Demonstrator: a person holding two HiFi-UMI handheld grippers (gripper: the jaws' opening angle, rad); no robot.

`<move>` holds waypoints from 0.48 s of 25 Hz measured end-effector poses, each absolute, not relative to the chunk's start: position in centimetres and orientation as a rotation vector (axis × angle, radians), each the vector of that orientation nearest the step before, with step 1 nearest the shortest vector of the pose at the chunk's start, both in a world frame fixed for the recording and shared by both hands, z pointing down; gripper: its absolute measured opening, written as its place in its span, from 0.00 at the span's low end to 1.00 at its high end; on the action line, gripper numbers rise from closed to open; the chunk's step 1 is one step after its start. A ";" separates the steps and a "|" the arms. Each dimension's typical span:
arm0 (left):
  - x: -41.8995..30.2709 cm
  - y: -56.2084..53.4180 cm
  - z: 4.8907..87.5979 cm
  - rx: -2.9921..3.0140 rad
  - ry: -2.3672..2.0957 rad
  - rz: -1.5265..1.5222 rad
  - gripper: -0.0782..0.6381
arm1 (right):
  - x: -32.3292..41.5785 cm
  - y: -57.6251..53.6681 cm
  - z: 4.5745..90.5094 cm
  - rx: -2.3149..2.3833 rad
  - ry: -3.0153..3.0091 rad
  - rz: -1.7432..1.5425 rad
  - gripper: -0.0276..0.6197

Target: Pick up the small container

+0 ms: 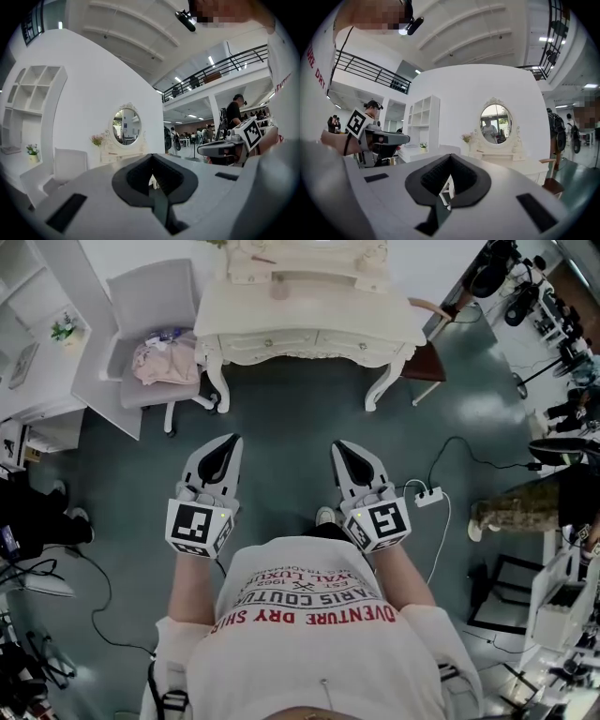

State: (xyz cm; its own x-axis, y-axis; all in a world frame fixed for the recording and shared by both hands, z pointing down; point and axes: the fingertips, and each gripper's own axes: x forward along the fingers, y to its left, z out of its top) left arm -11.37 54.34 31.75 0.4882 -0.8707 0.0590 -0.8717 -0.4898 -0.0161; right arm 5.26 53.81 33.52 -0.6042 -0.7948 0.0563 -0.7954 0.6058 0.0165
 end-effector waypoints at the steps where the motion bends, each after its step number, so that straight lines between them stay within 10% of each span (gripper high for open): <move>1: -11.3 54.2 31.9 2.692 -1.576 0.096 0.12 | 5.3 53.6 33.6 1.374 -2.753 0.028 0.04; 12: -9.5 49.2 34.5 2.631 -1.647 0.170 0.12 | 6.7 47.2 36.6 1.259 -2.783 0.089 0.04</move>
State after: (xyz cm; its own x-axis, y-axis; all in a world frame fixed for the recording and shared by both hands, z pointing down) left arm -9.54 49.23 34.47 0.4328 -0.8948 0.1100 -0.8984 -0.4382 -0.0297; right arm 6.69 47.18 36.58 -0.6573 -0.7467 0.1016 -0.7517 0.6593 -0.0179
